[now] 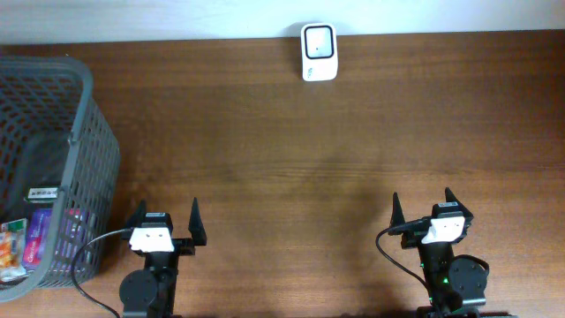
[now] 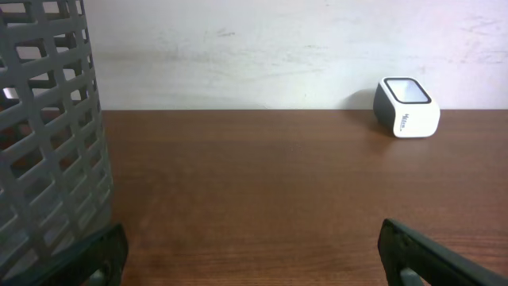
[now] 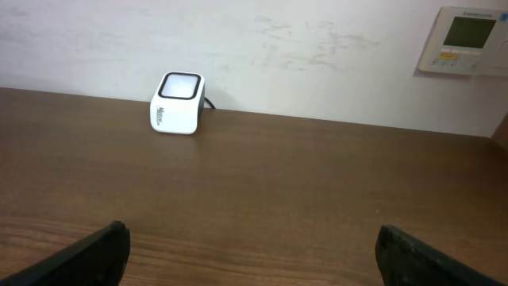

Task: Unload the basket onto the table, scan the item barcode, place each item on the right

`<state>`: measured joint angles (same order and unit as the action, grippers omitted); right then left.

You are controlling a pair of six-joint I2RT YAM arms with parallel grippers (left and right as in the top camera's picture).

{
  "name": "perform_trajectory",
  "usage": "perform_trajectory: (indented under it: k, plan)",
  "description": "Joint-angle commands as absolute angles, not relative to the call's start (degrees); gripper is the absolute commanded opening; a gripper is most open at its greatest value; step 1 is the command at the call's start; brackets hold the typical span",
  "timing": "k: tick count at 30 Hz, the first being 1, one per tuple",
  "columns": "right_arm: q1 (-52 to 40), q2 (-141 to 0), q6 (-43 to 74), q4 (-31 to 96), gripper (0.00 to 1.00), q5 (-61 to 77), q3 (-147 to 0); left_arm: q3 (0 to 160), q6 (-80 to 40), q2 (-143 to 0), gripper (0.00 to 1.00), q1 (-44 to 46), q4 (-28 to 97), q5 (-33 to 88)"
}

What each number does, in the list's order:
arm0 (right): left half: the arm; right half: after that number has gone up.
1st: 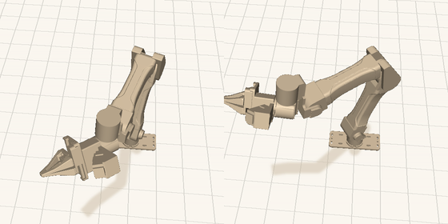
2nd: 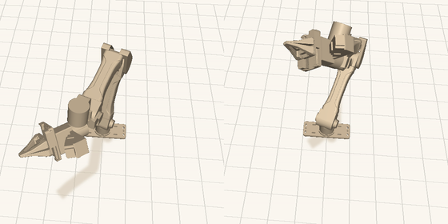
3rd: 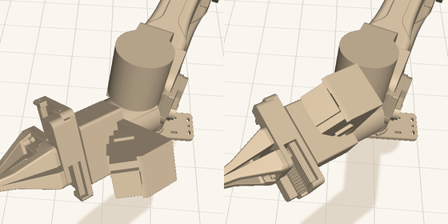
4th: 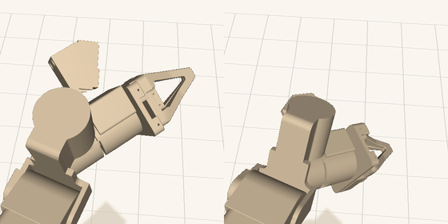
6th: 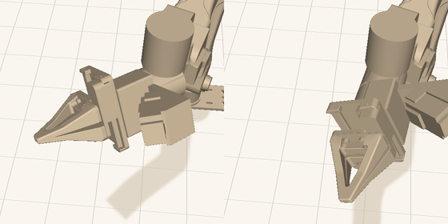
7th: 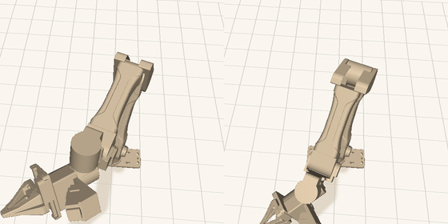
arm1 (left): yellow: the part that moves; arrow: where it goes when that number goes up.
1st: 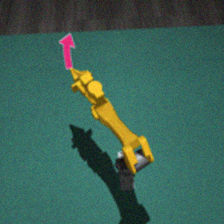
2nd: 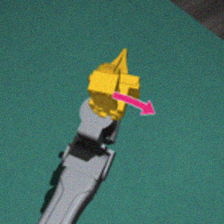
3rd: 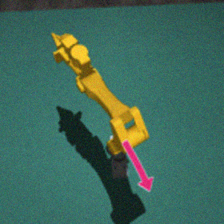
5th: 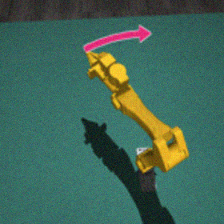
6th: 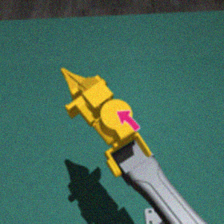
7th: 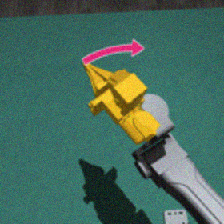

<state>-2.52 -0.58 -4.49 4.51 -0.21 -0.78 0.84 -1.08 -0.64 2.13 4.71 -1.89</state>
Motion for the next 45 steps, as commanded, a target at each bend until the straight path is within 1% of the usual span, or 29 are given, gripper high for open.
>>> perform_trajectory:
  k: [1, 31, 32, 34, 36, 38, 40, 42, 43, 44, 45]
  plan:
    - [-2.98, -0.21, -3.64, 4.71, 0.98, -0.71, -0.32, 0.51, -0.16, -0.36, 0.99, 2.24, 4.78, -1.23]
    - [-2.98, -0.21, -3.64, 4.71, 0.98, -0.71, -0.32, 0.51, -0.16, -0.36, 0.99, 2.24, 4.75, -1.23]
    - [-2.98, -0.21, -3.64, 4.71, 0.99, -0.71, -0.32, 0.54, -1.06, -0.36, 0.99, 2.24, 4.73, 1.1]
    - [-2.98, -0.21, -3.64, 4.71, 0.98, -0.71, -0.32, 0.54, -3.01, -0.36, 0.99, 2.24, 1.41, 15.05]
    - [-2.98, -0.21, -3.64, 4.71, 0.99, -0.71, -0.32, 0.54, -2.98, -0.36, 0.99, 2.24, -6.87, 29.39]
    - [-2.98, -0.21, -3.64, 4.71, 0.98, -0.71, -0.32, 0.71, -2.98, -0.36, 0.99, 2.24, -13.13, 32.86]
    - [-2.98, -0.21, -3.64, 4.71, 0.99, -0.71, -0.32, 3.33, 0.05, -0.36, 0.99, 2.24, -14.26, 32.8]
    - [-2.98, -0.21, -3.62, 4.71, 0.98, -0.71, -0.32, 8.67, 7.77, -0.99, 0.99, 2.24, -11.84, 31.73]
    - [-2.98, -0.21, -3.64, 4.71, 0.99, -0.71, -0.32, 13.3, 11.0, -2.39, 0.99, 2.24, -7.77, 27.86]
    - [-2.98, -0.21, -3.64, 4.71, 0.98, -0.71, -0.32, 21.54, 11.88, -5.89, 0.99, 2.24, 0.71, 19.07]
    - [-2.98, -0.21, -3.64, 4.71, 0.99, -0.71, -0.32, 26.28, 11.9, -8.6, 0.99, 2.24, 5.43, 15.44]
